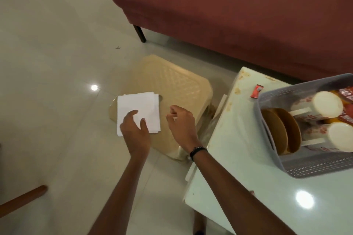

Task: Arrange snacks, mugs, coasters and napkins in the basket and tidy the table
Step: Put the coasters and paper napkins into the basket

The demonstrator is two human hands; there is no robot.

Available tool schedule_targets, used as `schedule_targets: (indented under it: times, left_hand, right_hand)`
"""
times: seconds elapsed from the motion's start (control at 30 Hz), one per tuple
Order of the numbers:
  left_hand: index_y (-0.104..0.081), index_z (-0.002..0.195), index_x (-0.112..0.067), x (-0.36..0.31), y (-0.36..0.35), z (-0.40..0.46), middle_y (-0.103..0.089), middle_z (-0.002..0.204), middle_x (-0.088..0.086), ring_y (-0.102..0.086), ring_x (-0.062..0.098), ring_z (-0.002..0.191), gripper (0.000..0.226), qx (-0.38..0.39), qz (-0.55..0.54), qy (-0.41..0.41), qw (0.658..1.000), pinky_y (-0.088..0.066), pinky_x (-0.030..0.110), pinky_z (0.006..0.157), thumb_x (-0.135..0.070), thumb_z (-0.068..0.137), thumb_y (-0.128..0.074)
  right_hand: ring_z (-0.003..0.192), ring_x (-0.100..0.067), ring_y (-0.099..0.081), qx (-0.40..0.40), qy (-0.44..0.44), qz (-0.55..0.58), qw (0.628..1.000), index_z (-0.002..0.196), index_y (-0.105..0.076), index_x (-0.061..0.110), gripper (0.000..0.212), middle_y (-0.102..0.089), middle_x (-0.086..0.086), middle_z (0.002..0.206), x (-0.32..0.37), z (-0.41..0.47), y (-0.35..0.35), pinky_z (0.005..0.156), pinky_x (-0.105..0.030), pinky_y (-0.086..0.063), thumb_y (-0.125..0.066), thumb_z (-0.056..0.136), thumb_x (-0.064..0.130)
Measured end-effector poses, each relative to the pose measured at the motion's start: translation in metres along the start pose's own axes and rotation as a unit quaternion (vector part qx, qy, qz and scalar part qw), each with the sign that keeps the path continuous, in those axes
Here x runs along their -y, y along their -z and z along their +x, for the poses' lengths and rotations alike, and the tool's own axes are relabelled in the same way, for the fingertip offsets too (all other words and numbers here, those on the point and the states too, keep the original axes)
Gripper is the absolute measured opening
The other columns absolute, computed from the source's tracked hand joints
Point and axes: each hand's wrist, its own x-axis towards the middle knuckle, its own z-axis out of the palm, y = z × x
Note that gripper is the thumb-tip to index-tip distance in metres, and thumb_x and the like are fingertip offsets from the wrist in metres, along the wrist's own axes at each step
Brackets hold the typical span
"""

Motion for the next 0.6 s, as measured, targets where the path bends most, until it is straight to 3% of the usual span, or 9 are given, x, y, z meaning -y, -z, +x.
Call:
schedule_targets:
  times: [0.1,0.17,0.23,0.3,0.47,0.6]
  left_hand:
    - [-0.050,0.119,0.004,0.024,0.009,0.026,-0.056,0.121,0.022,-0.050,0.041,0.111,0.040,-0.009,0.053,0.045,0.998,-0.031,0.037,0.097,-0.009,0.083,-0.061]
    - [-0.045,0.122,0.005,0.033,0.012,0.039,-0.051,0.124,0.024,-0.045,0.041,0.116,0.049,0.011,0.065,0.090,0.994,-0.032,0.042,0.099,-0.013,0.081,-0.065]
    - [-0.043,0.122,0.004,0.037,0.012,0.047,-0.049,0.125,0.023,-0.044,0.040,0.116,0.055,0.032,0.066,0.113,0.991,-0.032,0.043,0.099,-0.015,0.078,-0.070]
    - [-0.043,0.122,0.004,0.039,0.012,0.052,-0.047,0.124,0.023,-0.047,0.040,0.112,0.061,0.039,0.069,0.122,0.989,-0.032,0.043,0.100,-0.017,0.074,-0.074]
    - [-0.042,0.123,0.001,0.035,0.014,0.059,-0.044,0.126,0.020,-0.052,0.038,0.107,0.062,0.058,0.038,0.161,0.985,-0.041,0.044,0.097,-0.015,0.073,-0.075]
    - [-0.045,0.122,-0.002,0.025,0.014,0.061,-0.053,0.118,0.011,-0.053,0.029,0.103,0.052,0.084,-0.058,0.234,0.967,-0.047,0.036,0.085,-0.007,0.076,-0.069]
  right_hand:
    - [0.068,-0.015,-0.036,0.010,-0.040,0.011,0.999,0.073,-0.035,0.017,0.029,-0.041,0.003,0.072,0.007,0.012,-0.029,0.063,-0.028,-0.032,-0.061,0.084,0.020]
    - [0.081,-0.018,-0.044,0.014,-0.056,-0.003,0.998,0.085,-0.045,0.013,0.025,-0.050,-0.001,0.088,0.007,0.016,-0.045,0.070,-0.030,-0.039,-0.065,0.083,0.026]
    - [0.100,-0.022,-0.049,0.011,-0.071,-0.017,0.997,0.106,-0.051,0.007,0.038,-0.054,-0.006,0.109,0.009,0.019,-0.057,0.085,-0.033,-0.046,-0.068,0.081,0.030]
    - [0.106,-0.024,-0.048,-0.005,-0.085,-0.027,0.996,0.114,-0.048,0.006,0.050,-0.053,-0.008,0.116,0.011,0.022,-0.064,0.091,-0.034,-0.046,-0.071,0.078,0.031]
    - [0.106,-0.026,-0.048,-0.014,-0.104,-0.072,0.992,0.113,-0.049,0.006,0.049,-0.055,-0.010,0.116,0.016,0.030,-0.071,0.091,-0.035,-0.044,-0.072,0.077,0.030]
    - [0.102,-0.027,-0.050,0.001,-0.107,-0.063,0.992,0.101,-0.060,0.007,0.032,-0.057,-0.008,0.107,0.014,0.033,-0.069,0.085,-0.035,-0.046,-0.068,0.076,0.026]
